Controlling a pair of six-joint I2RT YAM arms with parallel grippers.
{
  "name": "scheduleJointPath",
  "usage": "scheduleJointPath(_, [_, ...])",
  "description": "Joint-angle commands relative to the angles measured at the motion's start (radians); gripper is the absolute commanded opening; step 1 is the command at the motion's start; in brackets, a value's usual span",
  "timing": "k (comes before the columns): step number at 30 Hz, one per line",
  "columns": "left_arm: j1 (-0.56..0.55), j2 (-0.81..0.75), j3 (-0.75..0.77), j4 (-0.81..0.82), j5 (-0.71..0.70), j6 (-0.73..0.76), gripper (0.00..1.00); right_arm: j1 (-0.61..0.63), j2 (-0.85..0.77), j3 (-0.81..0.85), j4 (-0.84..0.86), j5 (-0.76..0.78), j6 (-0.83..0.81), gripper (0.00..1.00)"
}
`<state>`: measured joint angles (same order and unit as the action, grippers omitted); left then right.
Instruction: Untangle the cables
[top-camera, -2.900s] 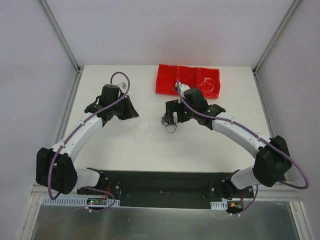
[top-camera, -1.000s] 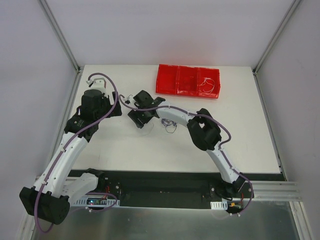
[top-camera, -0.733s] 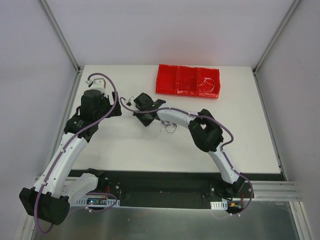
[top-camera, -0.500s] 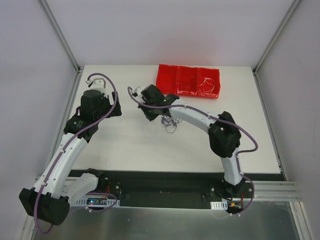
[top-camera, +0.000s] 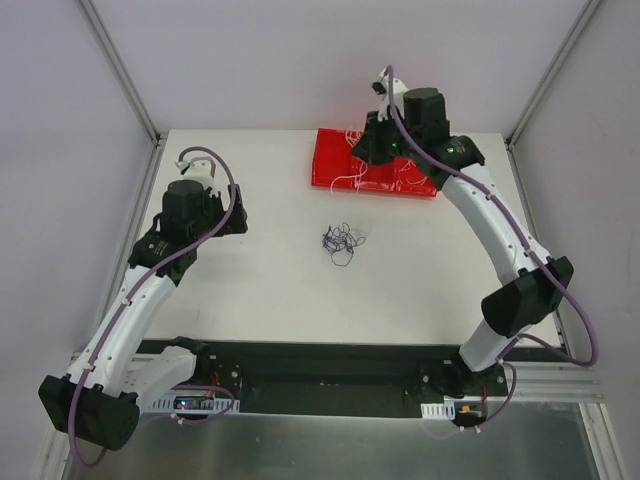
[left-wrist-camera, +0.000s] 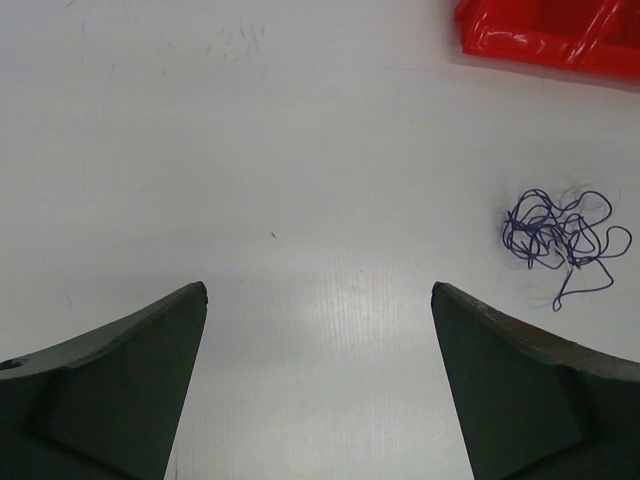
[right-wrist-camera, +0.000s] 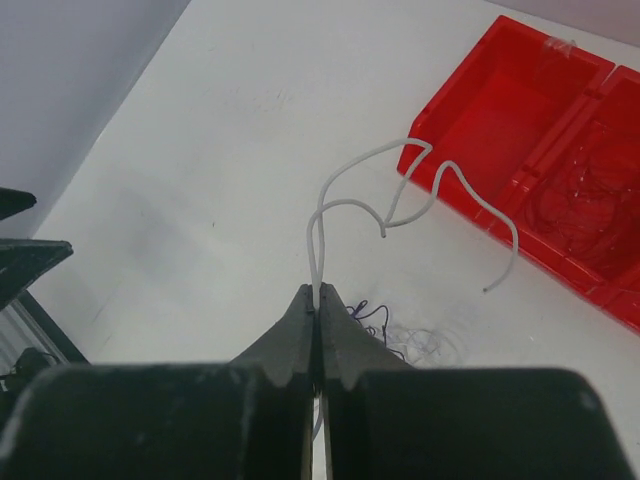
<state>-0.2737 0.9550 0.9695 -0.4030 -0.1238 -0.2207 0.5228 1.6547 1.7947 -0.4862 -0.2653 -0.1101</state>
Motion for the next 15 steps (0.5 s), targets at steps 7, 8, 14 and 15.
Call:
scheduleJointPath(7, [-0.016, 0.002, -0.012, 0.039, 0.076, 0.001, 0.99, -0.286, 0.188, 0.236, -0.203, -0.262, 0.055, 0.01])
scheduleJointPath(8, [-0.019, 0.004, -0.011, 0.041, 0.078, 0.004, 0.99, -0.305, 0.194, 0.229, -0.203, -0.264, 0.053, 0.01])
scheduleJointPath(14, [-0.027, 0.022, -0.011, 0.041, 0.082, 0.003, 0.99, -0.434, 0.29, 0.247, -0.189, -0.389, 0.05, 0.01])
scheduleJointPath(15, [-0.027, 0.027, -0.009, 0.043, 0.084, 0.006, 0.99, -0.46, 0.312, 0.262, -0.19, -0.412, 0.049, 0.01])
